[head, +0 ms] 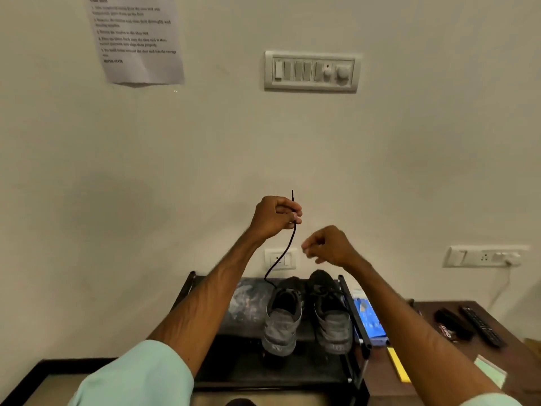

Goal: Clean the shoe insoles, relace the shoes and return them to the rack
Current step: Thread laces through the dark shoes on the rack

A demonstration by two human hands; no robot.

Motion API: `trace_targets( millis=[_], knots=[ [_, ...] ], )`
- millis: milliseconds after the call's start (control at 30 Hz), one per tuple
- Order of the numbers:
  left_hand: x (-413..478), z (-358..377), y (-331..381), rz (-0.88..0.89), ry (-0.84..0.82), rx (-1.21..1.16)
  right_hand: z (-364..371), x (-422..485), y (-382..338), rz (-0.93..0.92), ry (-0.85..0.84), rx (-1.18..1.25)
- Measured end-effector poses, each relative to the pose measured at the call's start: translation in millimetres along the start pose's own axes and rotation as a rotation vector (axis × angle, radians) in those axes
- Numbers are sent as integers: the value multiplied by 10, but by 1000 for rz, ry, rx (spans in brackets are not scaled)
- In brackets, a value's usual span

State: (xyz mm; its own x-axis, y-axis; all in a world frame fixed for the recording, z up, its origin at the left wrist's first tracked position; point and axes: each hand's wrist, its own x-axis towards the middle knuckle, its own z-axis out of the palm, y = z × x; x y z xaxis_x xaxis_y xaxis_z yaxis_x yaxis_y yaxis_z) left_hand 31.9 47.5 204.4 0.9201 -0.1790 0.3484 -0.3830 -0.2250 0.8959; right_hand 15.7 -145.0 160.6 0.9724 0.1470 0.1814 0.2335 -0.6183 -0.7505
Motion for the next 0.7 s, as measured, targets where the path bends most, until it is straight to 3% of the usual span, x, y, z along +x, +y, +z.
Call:
trace_targets(
  millis=[133,267,433,533,700],
  knots=[
    [-99,120,-245,-84,-1,-58,416,-234,481,111,-291,-353],
    [-131,174,-356,-135,-14,-81,812,-292,798,143,-244,-611],
    [-109,150,-338,-150,-30,-110,866,-123,822,99,-43,-714],
    [-71,91,-343,-149,-5,-133,829,-45,777,113,-136,-866],
    [44,-39,-188,-86,39,-141,682,59,640,237,-329,-575]
  ],
)
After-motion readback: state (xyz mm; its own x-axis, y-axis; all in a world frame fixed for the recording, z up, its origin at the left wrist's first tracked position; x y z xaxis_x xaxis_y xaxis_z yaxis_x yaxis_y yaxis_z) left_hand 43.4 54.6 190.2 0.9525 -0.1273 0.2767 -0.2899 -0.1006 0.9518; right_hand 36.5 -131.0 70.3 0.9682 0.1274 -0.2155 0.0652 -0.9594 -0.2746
